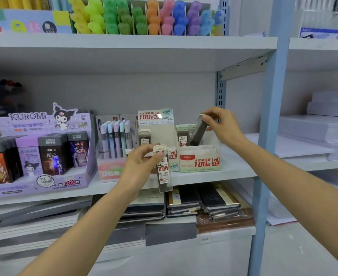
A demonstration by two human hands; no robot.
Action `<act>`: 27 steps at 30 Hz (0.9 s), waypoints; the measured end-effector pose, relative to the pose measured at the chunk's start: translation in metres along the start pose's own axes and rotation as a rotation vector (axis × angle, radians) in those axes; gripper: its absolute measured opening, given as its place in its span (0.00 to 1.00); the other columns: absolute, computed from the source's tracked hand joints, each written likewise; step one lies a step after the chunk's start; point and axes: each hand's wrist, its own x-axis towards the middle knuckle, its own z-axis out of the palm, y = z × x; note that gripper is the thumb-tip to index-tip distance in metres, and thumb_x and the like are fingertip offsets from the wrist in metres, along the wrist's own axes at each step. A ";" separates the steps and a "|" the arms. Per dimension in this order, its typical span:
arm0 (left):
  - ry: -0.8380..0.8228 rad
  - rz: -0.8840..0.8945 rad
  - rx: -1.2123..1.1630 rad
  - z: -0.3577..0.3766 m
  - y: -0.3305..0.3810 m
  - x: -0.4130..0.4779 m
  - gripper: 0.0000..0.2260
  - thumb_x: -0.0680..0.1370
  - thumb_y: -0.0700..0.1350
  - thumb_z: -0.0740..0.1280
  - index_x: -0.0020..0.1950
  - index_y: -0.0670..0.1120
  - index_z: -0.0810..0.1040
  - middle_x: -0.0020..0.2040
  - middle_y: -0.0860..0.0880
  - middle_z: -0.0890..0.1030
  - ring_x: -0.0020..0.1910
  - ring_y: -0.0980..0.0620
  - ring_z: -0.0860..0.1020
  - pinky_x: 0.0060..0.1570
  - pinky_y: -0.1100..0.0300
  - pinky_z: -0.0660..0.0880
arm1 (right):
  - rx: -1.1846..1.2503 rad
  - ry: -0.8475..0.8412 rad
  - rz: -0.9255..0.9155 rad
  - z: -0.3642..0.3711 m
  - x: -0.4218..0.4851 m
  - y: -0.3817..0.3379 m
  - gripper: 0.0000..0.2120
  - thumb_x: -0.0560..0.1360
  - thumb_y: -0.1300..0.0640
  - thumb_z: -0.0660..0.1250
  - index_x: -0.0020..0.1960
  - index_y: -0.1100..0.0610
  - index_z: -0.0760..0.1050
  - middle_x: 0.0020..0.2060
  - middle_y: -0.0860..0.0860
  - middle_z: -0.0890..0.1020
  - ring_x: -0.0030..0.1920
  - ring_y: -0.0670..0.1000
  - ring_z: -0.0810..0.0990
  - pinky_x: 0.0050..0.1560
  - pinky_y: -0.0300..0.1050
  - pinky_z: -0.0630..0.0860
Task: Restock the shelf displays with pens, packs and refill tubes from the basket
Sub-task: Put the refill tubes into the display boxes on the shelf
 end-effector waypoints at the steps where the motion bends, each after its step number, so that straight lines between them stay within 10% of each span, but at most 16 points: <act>1: 0.001 0.004 0.003 0.000 -0.001 0.000 0.07 0.77 0.44 0.69 0.54 0.45 0.79 0.56 0.48 0.82 0.50 0.51 0.83 0.46 0.58 0.81 | -0.002 0.010 -0.005 -0.001 0.000 0.002 0.06 0.79 0.57 0.65 0.53 0.56 0.79 0.42 0.47 0.79 0.43 0.48 0.79 0.40 0.38 0.77; 11: 0.018 0.030 0.029 0.002 0.002 0.001 0.06 0.77 0.43 0.69 0.53 0.45 0.80 0.47 0.51 0.86 0.46 0.54 0.84 0.46 0.57 0.81 | 0.228 -0.024 0.209 -0.010 0.000 -0.001 0.12 0.73 0.53 0.73 0.50 0.60 0.78 0.44 0.58 0.83 0.41 0.54 0.83 0.44 0.45 0.82; 27: -0.001 0.011 -0.010 0.000 0.005 0.000 0.05 0.77 0.42 0.69 0.52 0.45 0.80 0.45 0.52 0.86 0.45 0.53 0.84 0.42 0.60 0.82 | 0.019 -0.128 -0.027 -0.006 0.009 0.003 0.11 0.74 0.64 0.70 0.56 0.59 0.81 0.51 0.53 0.83 0.52 0.50 0.81 0.58 0.46 0.78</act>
